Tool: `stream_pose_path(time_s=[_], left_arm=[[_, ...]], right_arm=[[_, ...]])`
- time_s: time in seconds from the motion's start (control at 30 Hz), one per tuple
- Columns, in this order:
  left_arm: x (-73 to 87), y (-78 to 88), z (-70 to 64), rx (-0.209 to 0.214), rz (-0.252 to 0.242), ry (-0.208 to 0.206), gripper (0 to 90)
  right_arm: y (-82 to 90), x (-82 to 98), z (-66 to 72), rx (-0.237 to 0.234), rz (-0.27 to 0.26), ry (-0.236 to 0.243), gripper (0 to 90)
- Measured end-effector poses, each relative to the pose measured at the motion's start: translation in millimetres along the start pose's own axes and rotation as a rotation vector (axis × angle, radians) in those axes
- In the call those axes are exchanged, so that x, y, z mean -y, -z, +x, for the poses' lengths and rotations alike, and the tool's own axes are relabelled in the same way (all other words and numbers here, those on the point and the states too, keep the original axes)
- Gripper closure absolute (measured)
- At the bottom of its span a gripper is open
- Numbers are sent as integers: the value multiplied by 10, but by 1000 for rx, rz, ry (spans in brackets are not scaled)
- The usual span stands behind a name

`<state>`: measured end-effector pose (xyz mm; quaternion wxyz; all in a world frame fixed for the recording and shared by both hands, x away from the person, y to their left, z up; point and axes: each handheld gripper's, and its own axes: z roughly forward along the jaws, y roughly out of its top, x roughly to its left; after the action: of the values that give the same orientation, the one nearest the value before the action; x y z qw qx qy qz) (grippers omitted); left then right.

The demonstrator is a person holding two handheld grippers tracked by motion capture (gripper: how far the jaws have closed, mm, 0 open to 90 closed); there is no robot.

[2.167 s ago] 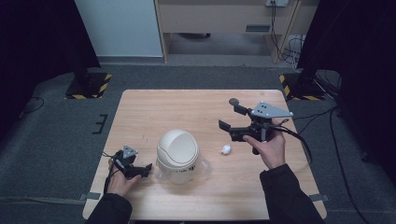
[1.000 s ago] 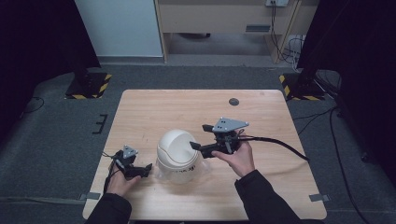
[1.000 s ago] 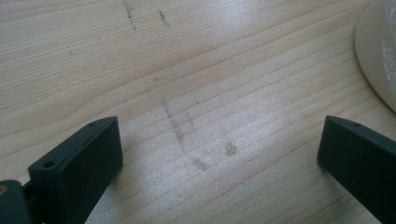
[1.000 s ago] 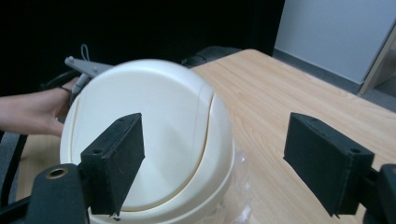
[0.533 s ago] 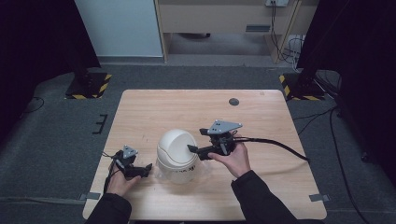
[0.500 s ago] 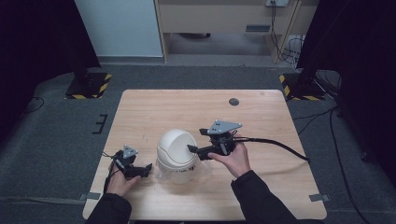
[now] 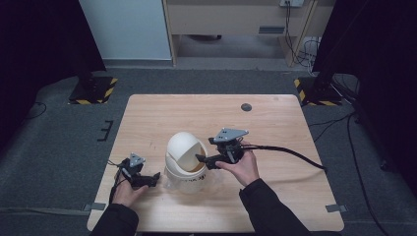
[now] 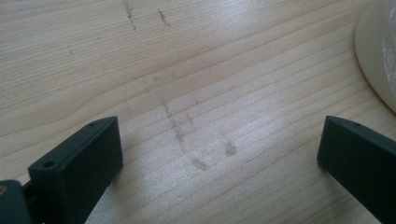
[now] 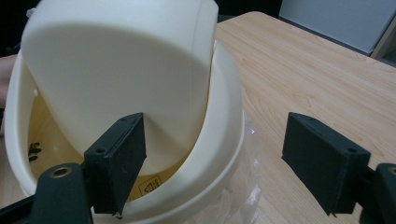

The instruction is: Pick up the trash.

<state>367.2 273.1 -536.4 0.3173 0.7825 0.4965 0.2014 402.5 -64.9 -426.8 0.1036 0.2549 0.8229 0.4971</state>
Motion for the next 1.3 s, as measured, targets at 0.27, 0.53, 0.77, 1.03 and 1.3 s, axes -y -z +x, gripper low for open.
stream_pose_path(time_s=[0.27, 0.53, 0.77, 1.03, 1.3], left_arm=[[0, 0, 0, 0, 0, 0, 0], [0, 0, 0, 0, 0, 0, 0], [0, 0, -1, 0, -1, 2, 0], [0, 0, -1, 0, 0, 0, 0], [0, 0, -2, -1, 0, 1, 0]], right_arm=[[-74, 17, -17, 1, 20, -8, 218], [-150, 31, -31, 3, 28, -27, 226], [-172, 38, -30, 0, 25, -34, 231], [-15, 2, -42, 3, 0, -22, 238], [242, -31, -136, 29, -26, -12, 237]])
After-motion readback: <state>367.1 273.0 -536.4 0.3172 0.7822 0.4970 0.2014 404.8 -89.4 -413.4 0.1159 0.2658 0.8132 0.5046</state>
